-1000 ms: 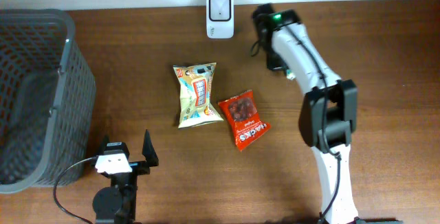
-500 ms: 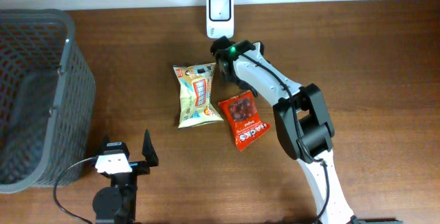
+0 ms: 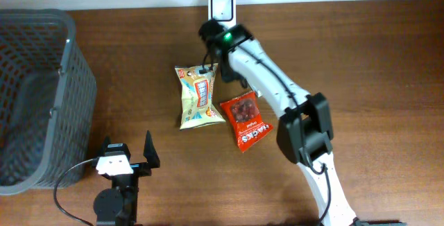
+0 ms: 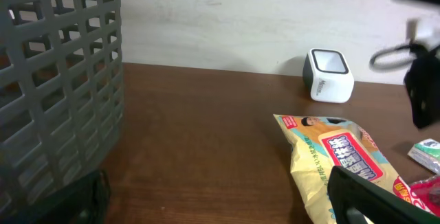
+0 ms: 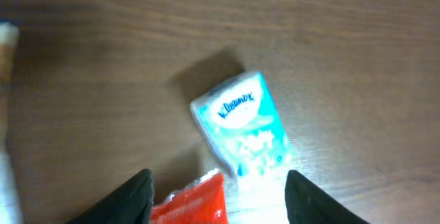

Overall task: Scan the item barcode
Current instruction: 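Carry the green Kleenex pack to the white scanner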

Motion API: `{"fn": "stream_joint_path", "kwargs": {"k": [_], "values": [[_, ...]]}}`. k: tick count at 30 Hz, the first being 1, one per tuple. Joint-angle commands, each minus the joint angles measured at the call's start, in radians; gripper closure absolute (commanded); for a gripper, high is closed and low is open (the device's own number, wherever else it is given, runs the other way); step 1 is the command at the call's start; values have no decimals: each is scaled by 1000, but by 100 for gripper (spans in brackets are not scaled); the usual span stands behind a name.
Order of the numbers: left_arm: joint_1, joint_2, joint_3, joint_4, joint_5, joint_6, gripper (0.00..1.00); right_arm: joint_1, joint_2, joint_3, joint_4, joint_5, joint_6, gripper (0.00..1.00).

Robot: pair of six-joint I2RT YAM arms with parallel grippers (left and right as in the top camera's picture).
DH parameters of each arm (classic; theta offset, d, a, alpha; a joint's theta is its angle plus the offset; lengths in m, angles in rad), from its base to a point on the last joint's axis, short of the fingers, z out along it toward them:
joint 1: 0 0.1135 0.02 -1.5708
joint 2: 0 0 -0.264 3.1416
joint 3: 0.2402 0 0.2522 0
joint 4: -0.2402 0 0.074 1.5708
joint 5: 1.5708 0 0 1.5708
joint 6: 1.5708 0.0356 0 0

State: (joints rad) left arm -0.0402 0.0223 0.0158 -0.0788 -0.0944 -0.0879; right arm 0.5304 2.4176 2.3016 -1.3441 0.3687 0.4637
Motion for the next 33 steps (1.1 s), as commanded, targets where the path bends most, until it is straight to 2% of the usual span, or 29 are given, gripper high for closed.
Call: {"fn": "stream_joint_path", "kwargs": {"k": [1, 3, 5, 8, 16, 21, 22, 26, 30, 33], "values": [[-5, -4, -7, 2, 0, -5, 1, -100, -20, 91, -30, -264, -203, 41], [-5, -4, -7, 2, 0, -5, 1, -137, -19, 83, -50, -297, -269, 57], [-5, -4, -7, 2, 0, -5, 1, -153, -19, 42, -53, -310, -386, 62], [-5, -4, -7, 2, 0, -5, 1, -143, -19, -28, -32, -308, -489, 60], [-5, -4, -7, 2, 0, -5, 1, -102, -19, -265, 186, -137, -493, 57], [-5, -4, -7, 2, 0, -5, 1, -98, -19, -319, 246, -87, -493, 58], [-5, -4, -7, 2, 0, -5, 1, -98, -19, -319, 249, -87, -493, 60], [-5, -4, -7, 2, 0, -5, 1, -98, -19, -318, 248, -87, -463, 85], [-5, -4, -7, 2, 0, -5, 1, -98, -22, -288, 234, -98, -398, 96], [-5, -4, -7, 2, 0, -5, 1, -102, -22, -190, 206, -174, -395, 96]]}}
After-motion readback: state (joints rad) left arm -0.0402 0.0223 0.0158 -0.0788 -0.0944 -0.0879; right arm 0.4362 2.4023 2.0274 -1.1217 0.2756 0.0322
